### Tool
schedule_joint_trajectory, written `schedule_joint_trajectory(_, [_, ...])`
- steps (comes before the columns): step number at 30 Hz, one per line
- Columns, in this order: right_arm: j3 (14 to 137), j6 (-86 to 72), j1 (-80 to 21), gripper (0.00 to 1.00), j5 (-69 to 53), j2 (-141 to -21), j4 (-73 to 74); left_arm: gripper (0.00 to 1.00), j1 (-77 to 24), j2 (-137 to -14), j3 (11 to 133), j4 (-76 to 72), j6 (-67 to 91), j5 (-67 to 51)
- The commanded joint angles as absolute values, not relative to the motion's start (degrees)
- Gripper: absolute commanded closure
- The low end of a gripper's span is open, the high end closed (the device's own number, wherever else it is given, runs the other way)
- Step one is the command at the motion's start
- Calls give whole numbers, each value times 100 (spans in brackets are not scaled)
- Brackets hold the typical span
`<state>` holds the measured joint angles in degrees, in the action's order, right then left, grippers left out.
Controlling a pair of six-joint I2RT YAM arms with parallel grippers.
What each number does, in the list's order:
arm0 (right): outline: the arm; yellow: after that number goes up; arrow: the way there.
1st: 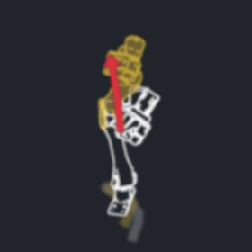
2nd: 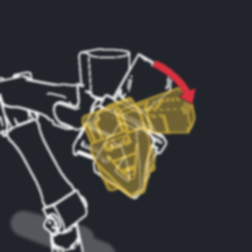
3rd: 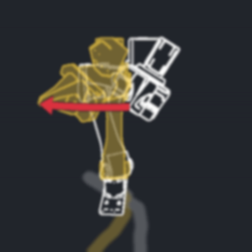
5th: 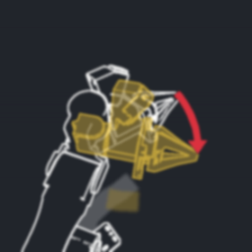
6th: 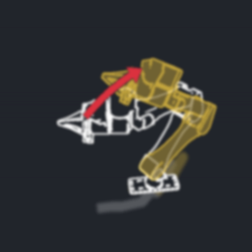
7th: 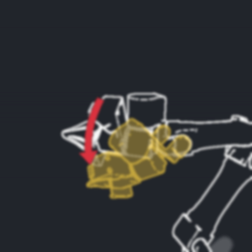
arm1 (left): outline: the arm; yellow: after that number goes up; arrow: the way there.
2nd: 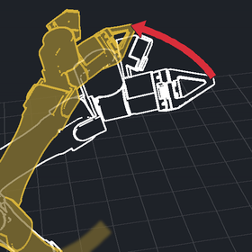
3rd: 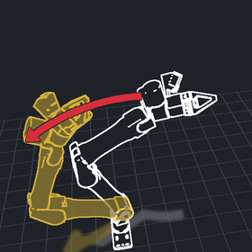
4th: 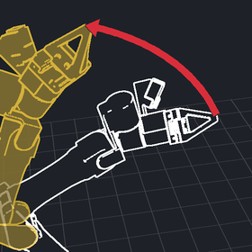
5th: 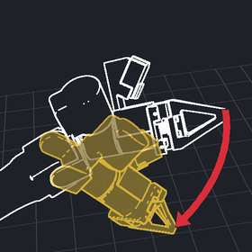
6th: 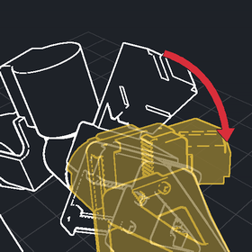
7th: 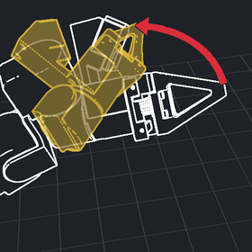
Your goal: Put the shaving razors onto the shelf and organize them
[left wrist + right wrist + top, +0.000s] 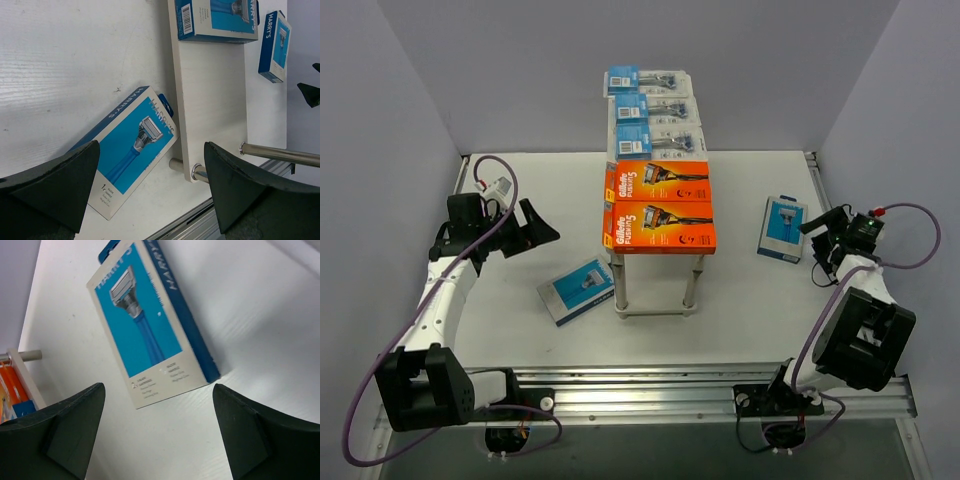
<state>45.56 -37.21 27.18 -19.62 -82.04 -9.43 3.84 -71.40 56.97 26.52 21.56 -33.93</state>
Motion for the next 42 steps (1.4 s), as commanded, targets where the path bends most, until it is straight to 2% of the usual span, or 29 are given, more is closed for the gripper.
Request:
schedule_joint_trajectory(1, [4711,-3551,2970,16,-2048,-8138,-685,6,360,-6979,5730,2584,2030,-3410])
schedule_joint_trajectory(15, [4518,-3700,3006,16,-1978,-8912,-1432,6,360,-6961,5739,2558,2039,-3454])
schedule_joint_trajectory(21, [4500,-3656,2567,17,-2021,-9202,-1661,6,369,-6943,5722,2558,2039,-3454])
schedule_joint_trajectory(27, [4746,-3560,1900,18,-2671,-9668,-1722,6,360,-6926,5722,2558,2039,-3428])
schedule_joint_trajectory(30, [4615,-3604,1837,19,-3146,-9284,-2100,6,352,-6926,5722,2566,2030,-3410])
schedule_joint_trajectory(33, [4614,-3533,1863,19,-3102,-9009,-2092,6,352,-6926,5722,2575,2022,-3401])
schedule_joint_trajectory(42, [4482,-3727,2092,20,-3103,-9105,-2268,6,334,-6917,5730,2584,2013,-3384])
